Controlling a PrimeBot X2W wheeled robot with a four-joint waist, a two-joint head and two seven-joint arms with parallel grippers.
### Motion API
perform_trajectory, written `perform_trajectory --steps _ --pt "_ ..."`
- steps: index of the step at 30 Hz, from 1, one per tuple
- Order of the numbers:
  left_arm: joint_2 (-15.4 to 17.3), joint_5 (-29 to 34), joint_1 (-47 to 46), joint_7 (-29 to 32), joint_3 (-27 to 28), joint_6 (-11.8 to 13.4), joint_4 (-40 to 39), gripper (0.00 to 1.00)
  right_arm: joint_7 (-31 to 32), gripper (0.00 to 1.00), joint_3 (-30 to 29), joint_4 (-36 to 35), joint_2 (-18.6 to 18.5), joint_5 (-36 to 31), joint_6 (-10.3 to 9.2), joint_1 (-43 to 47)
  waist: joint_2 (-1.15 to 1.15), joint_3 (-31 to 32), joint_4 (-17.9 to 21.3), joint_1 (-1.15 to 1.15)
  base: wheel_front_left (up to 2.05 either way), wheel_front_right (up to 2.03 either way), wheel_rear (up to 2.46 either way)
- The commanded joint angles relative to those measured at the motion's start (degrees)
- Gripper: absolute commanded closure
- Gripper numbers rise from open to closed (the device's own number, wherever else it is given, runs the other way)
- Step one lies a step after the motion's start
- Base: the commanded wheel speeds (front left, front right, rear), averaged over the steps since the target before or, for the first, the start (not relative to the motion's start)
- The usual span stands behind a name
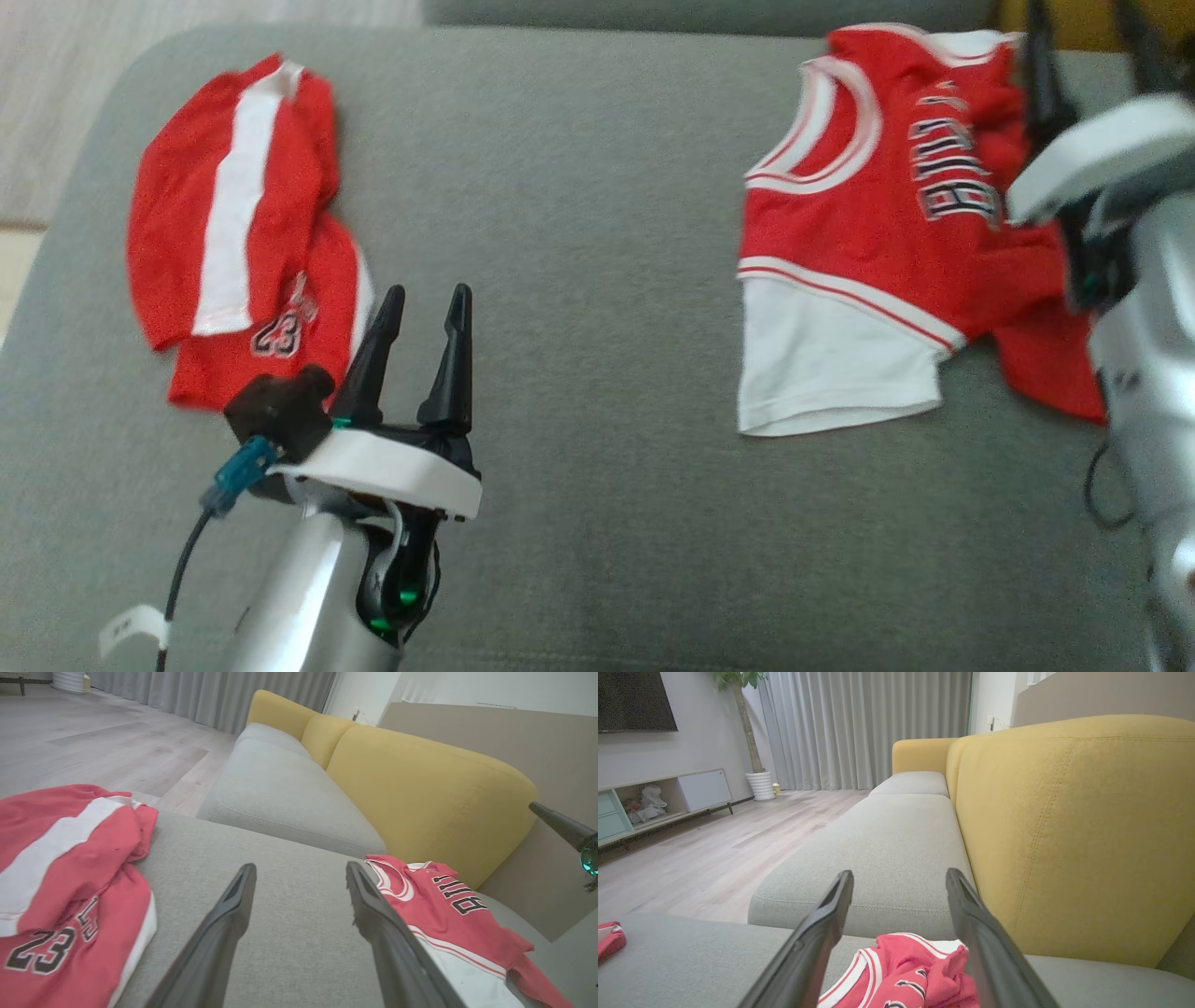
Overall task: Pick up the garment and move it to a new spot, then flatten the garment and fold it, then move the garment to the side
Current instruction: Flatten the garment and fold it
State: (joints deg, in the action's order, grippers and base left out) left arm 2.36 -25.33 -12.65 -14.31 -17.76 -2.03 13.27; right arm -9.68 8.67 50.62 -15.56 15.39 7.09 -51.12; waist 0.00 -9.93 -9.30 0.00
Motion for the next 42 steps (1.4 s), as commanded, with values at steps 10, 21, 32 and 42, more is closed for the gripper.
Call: perform_trajectory --steps 10,21,32,42 --pt "0.52 0.15 0.14 -0.69 1.18 -0.29 -1.73 0.0 -3.29 0.0 -1.76 -20.92 3.97 3.13 0.4 22.83 0.0 4.57 8.94 0.0 0.0 0.0 0.0" --pt "0.52 -2.74 -0.79 -0.69 -1.0 -1.05 1.12 0.0 -3.09 0.0 -8.56 -34.51 10.3 -1.9 0.4 37.29 0.0 2.58 13.28 0.0 0.0 0.0 0.0" --pt "0.52 -6.81 -7.93 2.38 -12.96 -3.52 12.97 0.0 -1.92 0.0 -11.35 -38.06 11.82 -3.25 0.4 38.27 0.0 -0.15 16.81 0.0 0.0 0.0 0.0" --pt "0.52 -6.48 -14.28 7.28 -18.91 0.09 23.06 0.0 -2.48 0.0 -10.63 -38.99 12.26 -4.16 0.4 37.17 0.0 -3.09 20.72 0.0 0.0 0.0 0.0"
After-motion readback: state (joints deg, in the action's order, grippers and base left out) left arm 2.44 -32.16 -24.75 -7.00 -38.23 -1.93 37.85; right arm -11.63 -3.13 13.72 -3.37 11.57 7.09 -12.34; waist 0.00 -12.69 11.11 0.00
